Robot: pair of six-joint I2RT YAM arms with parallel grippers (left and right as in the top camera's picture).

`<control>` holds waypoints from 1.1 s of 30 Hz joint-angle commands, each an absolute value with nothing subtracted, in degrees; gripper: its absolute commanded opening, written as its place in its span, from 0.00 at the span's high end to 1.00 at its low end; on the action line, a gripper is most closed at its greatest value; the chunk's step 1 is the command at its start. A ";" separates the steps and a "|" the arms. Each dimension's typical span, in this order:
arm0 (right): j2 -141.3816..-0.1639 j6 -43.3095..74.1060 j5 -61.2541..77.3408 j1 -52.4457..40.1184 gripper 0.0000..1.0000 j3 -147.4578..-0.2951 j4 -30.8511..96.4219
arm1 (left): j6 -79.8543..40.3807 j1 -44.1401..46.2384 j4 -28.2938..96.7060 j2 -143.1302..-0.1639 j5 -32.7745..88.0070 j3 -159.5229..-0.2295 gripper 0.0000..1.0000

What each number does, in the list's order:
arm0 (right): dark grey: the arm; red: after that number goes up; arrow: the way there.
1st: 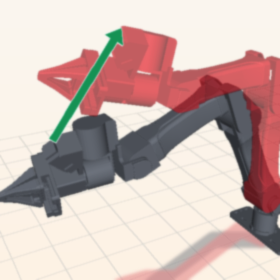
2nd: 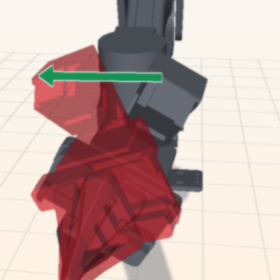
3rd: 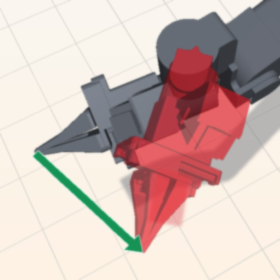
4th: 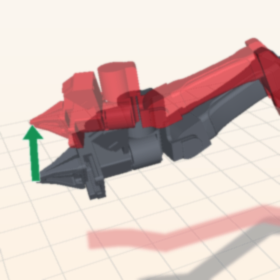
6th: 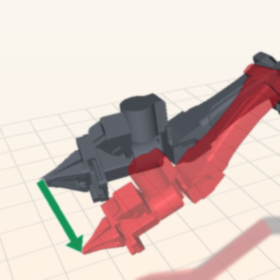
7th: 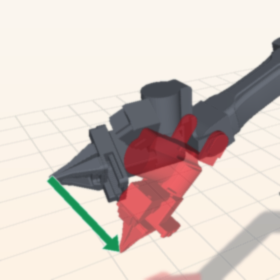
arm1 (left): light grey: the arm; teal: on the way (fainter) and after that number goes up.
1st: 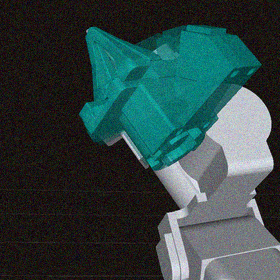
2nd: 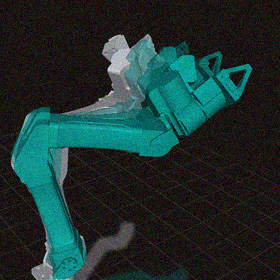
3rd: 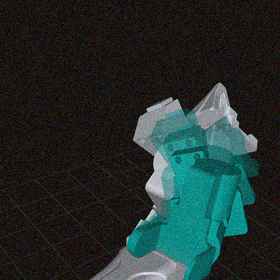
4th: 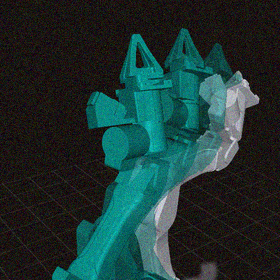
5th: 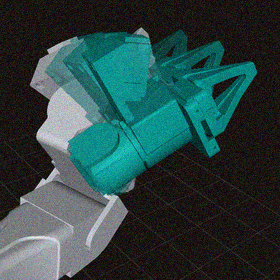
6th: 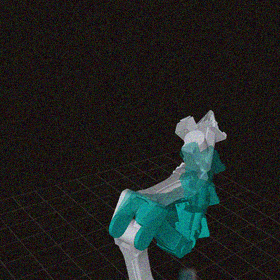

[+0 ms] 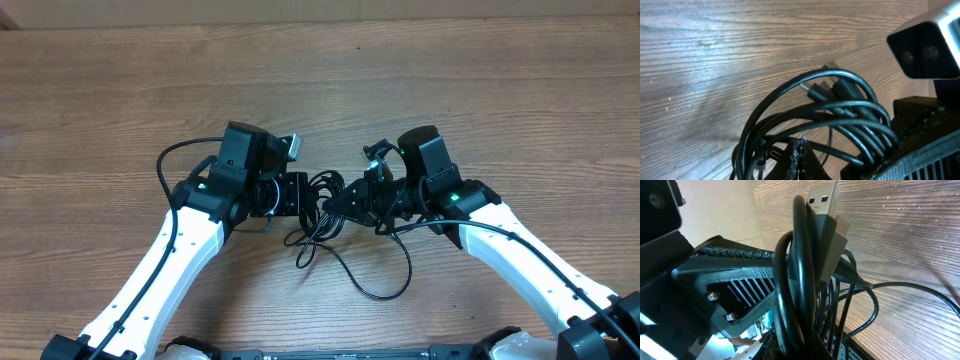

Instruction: Untangle cables

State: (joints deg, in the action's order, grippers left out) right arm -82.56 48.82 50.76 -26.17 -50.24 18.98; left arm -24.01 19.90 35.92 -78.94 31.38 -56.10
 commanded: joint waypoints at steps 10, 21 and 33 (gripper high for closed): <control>-81.36 48.23 51.48 -25.96 0.96 -51.48 18.28 | -17.52 24.21 43.35 -79.40 30.30 -54.52 0.96; -81.36 45.54 51.77 -25.96 0.96 -51.48 18.92 | -16.60 13.96 45.21 -78.94 35.05 -58.54 0.96; -81.34 19.49 66.19 -26.02 0.96 -51.48 19.35 | -0.75 -5.98 45.87 -78.87 61.10 -62.02 0.90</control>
State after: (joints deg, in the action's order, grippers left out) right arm -82.56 32.29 57.34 -26.24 -50.24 20.25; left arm -7.73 -3.99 45.19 -78.94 51.18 -61.23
